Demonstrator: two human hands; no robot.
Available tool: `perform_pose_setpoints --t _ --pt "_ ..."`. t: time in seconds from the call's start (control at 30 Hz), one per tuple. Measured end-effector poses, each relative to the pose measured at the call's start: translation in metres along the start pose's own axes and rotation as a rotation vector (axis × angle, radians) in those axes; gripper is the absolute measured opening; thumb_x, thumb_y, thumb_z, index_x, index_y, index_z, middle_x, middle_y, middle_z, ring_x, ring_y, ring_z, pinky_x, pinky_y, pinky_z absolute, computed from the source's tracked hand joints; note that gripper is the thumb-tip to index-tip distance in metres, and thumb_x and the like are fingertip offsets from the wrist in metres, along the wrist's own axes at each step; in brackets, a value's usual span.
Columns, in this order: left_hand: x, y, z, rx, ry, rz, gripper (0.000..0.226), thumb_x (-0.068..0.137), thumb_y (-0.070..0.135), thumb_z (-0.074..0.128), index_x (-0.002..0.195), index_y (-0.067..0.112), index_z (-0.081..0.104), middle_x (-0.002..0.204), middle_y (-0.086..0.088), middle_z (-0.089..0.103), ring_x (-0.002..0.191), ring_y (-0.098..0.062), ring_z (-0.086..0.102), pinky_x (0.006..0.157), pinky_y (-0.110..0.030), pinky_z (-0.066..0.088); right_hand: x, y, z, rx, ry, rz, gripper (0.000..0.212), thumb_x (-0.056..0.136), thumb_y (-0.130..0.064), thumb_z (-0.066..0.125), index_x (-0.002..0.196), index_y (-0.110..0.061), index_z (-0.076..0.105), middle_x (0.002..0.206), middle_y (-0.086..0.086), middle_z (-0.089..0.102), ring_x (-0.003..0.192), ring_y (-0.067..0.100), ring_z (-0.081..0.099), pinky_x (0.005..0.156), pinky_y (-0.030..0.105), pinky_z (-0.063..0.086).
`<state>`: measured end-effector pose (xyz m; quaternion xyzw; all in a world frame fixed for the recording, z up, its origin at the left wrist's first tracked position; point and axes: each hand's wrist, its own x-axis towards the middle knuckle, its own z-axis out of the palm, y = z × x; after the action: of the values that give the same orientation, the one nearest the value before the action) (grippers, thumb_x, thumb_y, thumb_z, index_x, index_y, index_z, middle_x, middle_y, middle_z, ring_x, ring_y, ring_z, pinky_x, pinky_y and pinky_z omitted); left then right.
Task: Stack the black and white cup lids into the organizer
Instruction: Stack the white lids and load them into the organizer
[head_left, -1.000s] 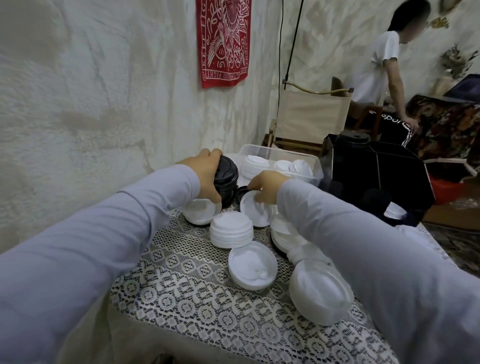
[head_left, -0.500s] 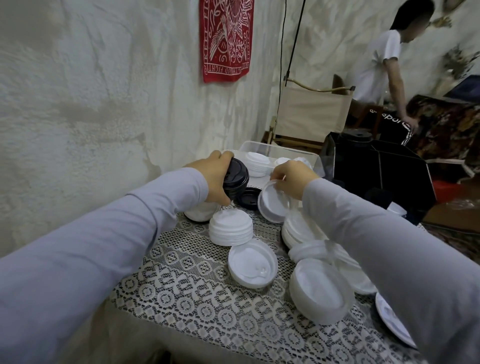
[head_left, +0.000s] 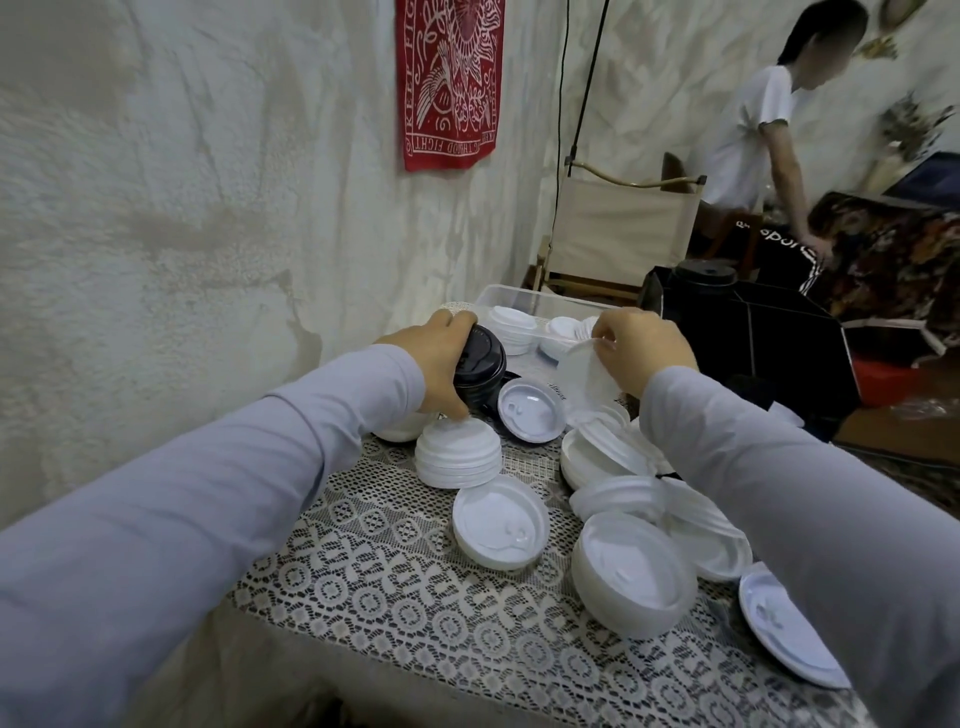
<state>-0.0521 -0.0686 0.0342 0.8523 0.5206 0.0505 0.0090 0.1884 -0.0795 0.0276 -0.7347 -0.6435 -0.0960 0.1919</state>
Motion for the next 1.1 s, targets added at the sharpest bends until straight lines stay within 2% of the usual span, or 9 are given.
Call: perform_pose_setpoints --t 0.07,0.2,0.37,0.5,0.67,0.73,0.83,0.93,1.1 --pt "0.000 0.000 0.001 0.006 0.001 0.001 0.102 0.064 0.037 0.080 0.142 0.021 0.017 0.135 -0.003 0.035 0.104 -0.030 0.055 0.084 -0.043 0.051 -0.002 0.005 0.000 -0.134 -0.018 -0.025 0.025 0.092 -0.015 0.044 0.110 -0.020 0.061 0.116 0.006 0.061 0.099 0.030 0.058 0.079 0.034 0.046" --pt "0.001 -0.002 0.002 0.019 -0.001 -0.006 0.103 0.064 0.038 0.079 0.143 0.022 0.015 0.135 -0.003 0.035 0.106 -0.031 0.054 0.085 -0.042 0.050 -0.006 0.012 0.002 -0.232 -0.194 0.040 0.034 0.090 -0.015 0.049 0.122 -0.023 0.057 0.122 0.007 0.058 0.105 0.030 0.058 0.080 0.035 0.048" --pt "0.002 -0.003 0.002 0.015 -0.011 -0.016 0.102 0.063 0.038 0.079 0.142 0.023 0.016 0.132 -0.002 0.037 0.101 -0.030 0.055 0.083 -0.044 0.051 -0.002 -0.003 0.005 -0.115 -0.186 -0.091 0.043 0.091 -0.022 0.054 0.134 -0.024 0.049 0.137 0.003 0.047 0.121 0.026 0.049 0.098 0.039 0.044" --pt "0.002 -0.002 0.002 0.017 -0.012 -0.012 0.101 0.064 0.038 0.079 0.142 0.023 0.016 0.133 -0.002 0.036 0.102 -0.031 0.055 0.084 -0.044 0.051 0.001 -0.038 0.024 -0.015 -0.418 -0.170 0.043 0.093 -0.028 0.055 0.135 -0.023 0.049 0.135 0.000 0.054 0.120 0.023 0.052 0.100 0.034 0.042" --pt "0.000 -0.002 0.005 0.024 -0.020 0.009 0.100 0.065 0.041 0.079 0.141 0.023 0.017 0.132 -0.003 0.037 0.105 -0.030 0.054 0.086 -0.044 0.050 0.006 -0.054 0.048 -0.165 -0.445 -0.206 0.036 0.090 -0.017 0.052 0.126 -0.016 0.056 0.125 0.010 0.059 0.111 0.028 0.056 0.087 0.033 0.046" --pt "0.000 -0.003 0.006 0.029 -0.024 0.011 0.102 0.065 0.041 0.079 0.143 0.023 0.016 0.132 -0.003 0.036 0.107 -0.029 0.053 0.088 -0.044 0.049 0.008 -0.051 0.051 -0.102 -0.422 -0.148 0.030 0.085 -0.017 0.060 0.115 -0.017 0.062 0.116 0.007 0.063 0.105 0.027 0.059 0.082 0.031 0.048" --pt "0.001 -0.005 0.005 0.026 -0.024 0.008 0.103 0.064 0.041 0.079 0.142 0.023 0.015 0.132 -0.003 0.036 0.106 -0.030 0.054 0.087 -0.044 0.049 0.010 -0.047 0.049 -0.006 -0.394 -0.096 0.022 0.080 -0.011 0.067 0.102 -0.017 0.067 0.108 0.005 0.063 0.100 0.026 0.059 0.083 0.033 0.051" --pt "0.003 -0.005 0.007 0.030 -0.025 0.005 0.103 0.064 0.040 0.079 0.143 0.023 0.015 0.132 -0.003 0.036 0.106 -0.030 0.054 0.087 -0.043 0.049 0.013 -0.044 0.046 0.022 -0.375 -0.085 0.018 0.081 -0.008 0.064 0.095 -0.019 0.066 0.106 0.005 0.064 0.097 0.026 0.060 0.079 0.032 0.051" --pt "0.004 -0.002 0.010 0.015 -0.022 0.009 0.104 0.064 0.040 0.079 0.143 0.025 0.014 0.133 -0.002 0.036 0.106 -0.029 0.054 0.087 -0.043 0.050 0.010 -0.037 0.047 -0.001 -0.384 -0.093 0.023 0.078 -0.005 0.062 0.094 -0.020 0.068 0.101 0.003 0.067 0.087 0.023 0.059 0.077 0.032 0.052"
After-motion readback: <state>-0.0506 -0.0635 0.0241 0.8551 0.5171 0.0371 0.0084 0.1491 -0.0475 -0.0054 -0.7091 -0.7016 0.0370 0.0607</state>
